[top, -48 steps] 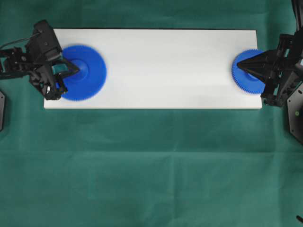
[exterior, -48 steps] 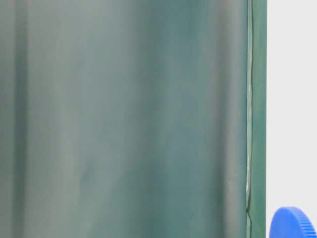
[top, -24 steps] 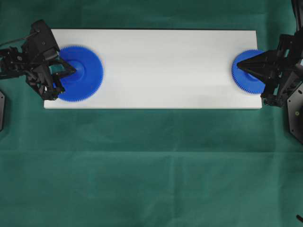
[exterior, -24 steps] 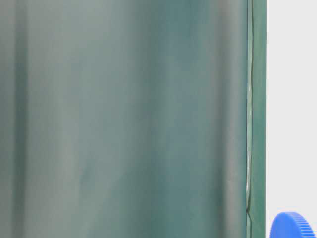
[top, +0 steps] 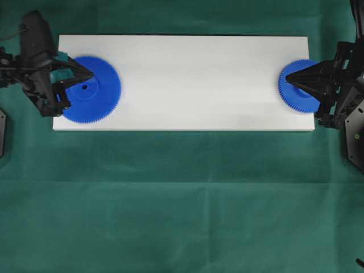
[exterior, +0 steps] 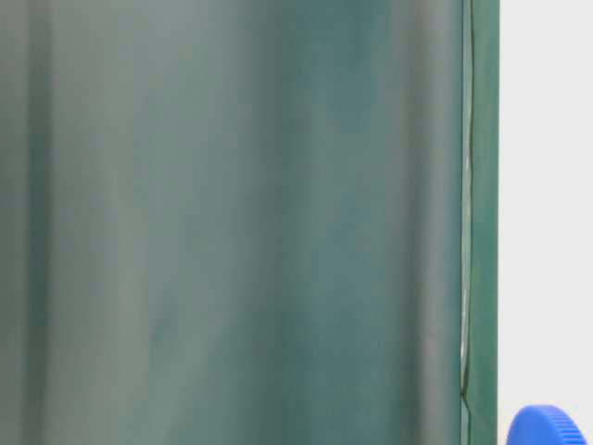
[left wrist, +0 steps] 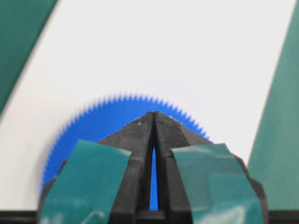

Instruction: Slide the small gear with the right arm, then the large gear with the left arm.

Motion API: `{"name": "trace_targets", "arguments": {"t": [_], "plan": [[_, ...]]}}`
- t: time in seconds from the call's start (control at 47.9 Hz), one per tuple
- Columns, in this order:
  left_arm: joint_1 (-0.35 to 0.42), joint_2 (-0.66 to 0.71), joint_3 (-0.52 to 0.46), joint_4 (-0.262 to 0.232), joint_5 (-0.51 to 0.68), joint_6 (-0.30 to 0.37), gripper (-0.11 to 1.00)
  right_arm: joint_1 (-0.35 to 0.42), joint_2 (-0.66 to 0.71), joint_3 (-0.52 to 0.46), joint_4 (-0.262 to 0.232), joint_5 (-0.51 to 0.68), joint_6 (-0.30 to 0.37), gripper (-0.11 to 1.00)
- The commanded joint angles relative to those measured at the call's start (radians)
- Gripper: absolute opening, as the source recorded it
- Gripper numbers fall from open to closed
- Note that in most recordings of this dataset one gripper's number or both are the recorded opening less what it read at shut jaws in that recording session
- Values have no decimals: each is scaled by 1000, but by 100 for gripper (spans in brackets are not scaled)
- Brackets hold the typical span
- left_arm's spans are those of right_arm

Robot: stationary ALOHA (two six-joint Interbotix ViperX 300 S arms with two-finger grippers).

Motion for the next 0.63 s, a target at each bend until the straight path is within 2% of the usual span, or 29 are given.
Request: {"name": "trace_targets", "arguments": {"t": [0.0,0.292,0.605], "plan": [[-14,-55,-20,0,-3,17,-1,0,0,-11,0,-8,2,50],[-17,-222,9,0,-2,25,-1,0,0,-17,0,-8,2,50],[-34,-282,60,0,-3,17,-1,0,-2,-20,-3,-8,0,50]]}}
